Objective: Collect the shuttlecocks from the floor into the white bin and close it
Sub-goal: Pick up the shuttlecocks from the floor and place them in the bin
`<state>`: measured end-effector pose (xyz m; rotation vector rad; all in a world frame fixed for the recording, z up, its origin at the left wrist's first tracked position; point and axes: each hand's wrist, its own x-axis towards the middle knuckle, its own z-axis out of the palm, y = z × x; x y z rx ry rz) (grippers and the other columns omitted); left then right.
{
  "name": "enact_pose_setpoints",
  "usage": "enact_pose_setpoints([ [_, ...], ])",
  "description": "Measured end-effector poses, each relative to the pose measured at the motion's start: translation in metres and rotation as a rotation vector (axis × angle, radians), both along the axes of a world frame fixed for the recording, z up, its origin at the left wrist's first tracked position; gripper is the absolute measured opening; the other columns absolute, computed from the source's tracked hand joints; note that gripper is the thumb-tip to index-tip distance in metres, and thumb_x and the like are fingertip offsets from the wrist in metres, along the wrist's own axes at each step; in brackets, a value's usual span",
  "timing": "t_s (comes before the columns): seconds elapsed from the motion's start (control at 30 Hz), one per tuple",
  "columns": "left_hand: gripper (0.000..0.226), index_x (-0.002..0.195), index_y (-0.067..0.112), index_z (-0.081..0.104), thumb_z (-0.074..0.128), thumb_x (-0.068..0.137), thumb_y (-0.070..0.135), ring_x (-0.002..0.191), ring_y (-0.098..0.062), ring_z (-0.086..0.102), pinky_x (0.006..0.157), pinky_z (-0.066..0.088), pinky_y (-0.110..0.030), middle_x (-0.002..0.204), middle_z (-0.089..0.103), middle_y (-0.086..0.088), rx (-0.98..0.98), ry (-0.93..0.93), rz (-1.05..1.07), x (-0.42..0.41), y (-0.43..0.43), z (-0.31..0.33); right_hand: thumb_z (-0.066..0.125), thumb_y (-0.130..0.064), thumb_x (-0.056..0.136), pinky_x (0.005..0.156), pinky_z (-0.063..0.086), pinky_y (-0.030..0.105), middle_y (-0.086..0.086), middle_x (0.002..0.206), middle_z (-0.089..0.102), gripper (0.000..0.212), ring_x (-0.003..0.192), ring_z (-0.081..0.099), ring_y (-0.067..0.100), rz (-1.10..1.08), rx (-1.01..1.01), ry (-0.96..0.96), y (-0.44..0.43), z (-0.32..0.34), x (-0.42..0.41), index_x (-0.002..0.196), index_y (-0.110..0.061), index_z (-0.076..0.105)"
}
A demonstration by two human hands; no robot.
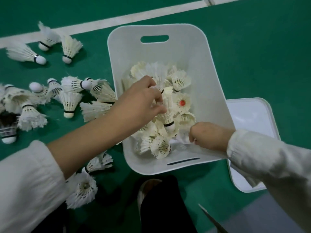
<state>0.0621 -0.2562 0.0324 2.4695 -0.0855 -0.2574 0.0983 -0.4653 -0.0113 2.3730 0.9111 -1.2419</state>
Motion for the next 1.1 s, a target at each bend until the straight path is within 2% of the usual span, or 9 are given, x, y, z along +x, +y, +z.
enact_pose_setpoints([
  [0.1, 0.025, 0.095, 0.016, 0.065, 0.062, 0.083, 0.037, 0.110, -0.013, 0.044, 0.077, 0.025, -0.016, 0.121, 0.045, 0.001, 0.014, -0.003, -0.018, -0.002, -0.001, -0.002, 0.045, -0.003, 0.090, 0.096, 0.046, 0.033, 0.016, 0.118, 0.062, 0.031, 0.109, 0.058, 0.030, 0.046, -0.034, 0.010, 0.001, -0.007, -0.001, 0.116, -0.004, 0.061],
  [0.27, 0.026, 0.096, 0.014, 0.065, 0.063, 0.082, 0.036, 0.106, -0.015, 0.047, 0.082, 0.031, -0.020, 0.118, 0.046, 0.000, 0.017, -0.016, -0.022, -0.003, -0.001, -0.001, 0.047, -0.004, 0.089, 0.104, 0.039, 0.034, 0.007, 0.131, 0.055, 0.042, 0.120, 0.051, 0.026, 0.079, 0.044, -0.008, 0.001, 0.013, 0.003, 0.128, -0.017, 0.053],
  [0.33, 0.026, 0.096, 0.014, 0.065, 0.063, 0.082, 0.036, 0.105, -0.015, 0.047, 0.081, 0.032, -0.021, 0.118, 0.046, 0.000, 0.020, -0.014, -0.025, -0.003, 0.000, -0.001, 0.054, -0.012, 0.089, 0.100, 0.039, 0.030, 0.002, 0.129, 0.056, 0.038, 0.118, 0.052, 0.021, 0.042, 0.148, -0.078, 0.000, 0.033, 0.009, 0.126, -0.021, 0.054],
  [0.43, 0.026, 0.096, 0.015, 0.066, 0.063, 0.082, 0.037, 0.103, -0.015, 0.048, 0.078, 0.031, -0.020, 0.117, 0.047, 0.001, 0.019, -0.019, -0.023, -0.002, 0.000, -0.001, 0.061, -0.020, 0.087, 0.087, 0.045, 0.025, -0.001, 0.114, 0.062, 0.027, 0.096, 0.060, 0.015, -0.128, 0.469, -0.197, 0.007, 0.062, 0.016, 0.114, -0.022, 0.061],
  [0.5, 0.025, 0.094, 0.016, 0.066, 0.063, 0.082, 0.038, 0.101, -0.013, 0.048, 0.077, 0.031, -0.020, 0.114, 0.047, 0.002, 0.012, -0.027, -0.010, -0.001, -0.003, 0.000, 0.066, -0.025, 0.083, 0.077, 0.049, 0.018, -0.007, 0.109, 0.059, 0.028, 0.084, 0.061, 0.009, -0.294, 0.688, -0.130, 0.015, 0.074, 0.014, 0.110, -0.025, 0.060],
  [0.57, 0.025, 0.093, 0.016, 0.066, 0.063, 0.082, 0.038, 0.096, -0.012, 0.049, 0.077, 0.035, -0.023, 0.111, 0.049, 0.003, -0.001, -0.029, -0.004, 0.000, -0.005, 0.001, 0.069, -0.030, 0.080, 0.072, 0.047, 0.012, -0.011, 0.111, 0.051, 0.035, 0.082, 0.061, 0.006, -0.385, 0.762, -0.043, 0.025, 0.075, 0.009, 0.112, -0.029, 0.055],
  [0.8, 0.022, 0.090, 0.013, 0.067, 0.064, 0.082, 0.034, 0.089, -0.014, 0.053, 0.077, 0.038, -0.026, 0.104, 0.053, 0.004, -0.055, -0.053, 0.014, 0.001, -0.003, 0.008, 0.072, -0.026, 0.077, 0.065, 0.044, 0.011, -0.013, 0.117, 0.043, 0.051, 0.080, 0.059, 0.009, -0.398, 0.865, -0.127, 0.042, 0.064, 0.009, 0.121, -0.025, 0.045],
  [1.0, 0.032, 0.105, 0.019, 0.060, 0.052, 0.088, 0.043, 0.094, -0.010, 0.052, 0.079, 0.036, -0.023, 0.107, 0.054, 0.006, -0.028, -0.045, 0.004, 0.003, 0.003, 0.018, 0.074, -0.027, 0.075, 0.073, 0.049, 0.030, -0.003, 0.080, 0.060, 0.019, 0.075, 0.060, 0.017, -0.369, 0.740, -0.150, 0.027, 0.076, 0.015, 0.084, -0.017, 0.061],
  [1.1, 0.022, 0.116, 0.020, 0.050, 0.046, 0.094, 0.023, 0.088, -0.016, 0.057, 0.076, 0.045, -0.031, 0.106, 0.063, -0.003, -0.006, -0.031, 0.072, 0.004, 0.016, 0.024, 0.068, -0.022, 0.082, 0.080, 0.051, 0.029, -0.004, 0.087, 0.068, 0.007, 0.074, 0.062, 0.011, -0.273, 0.640, -0.148, 0.005, 0.071, 0.012, 0.086, -0.017, 0.071],
])
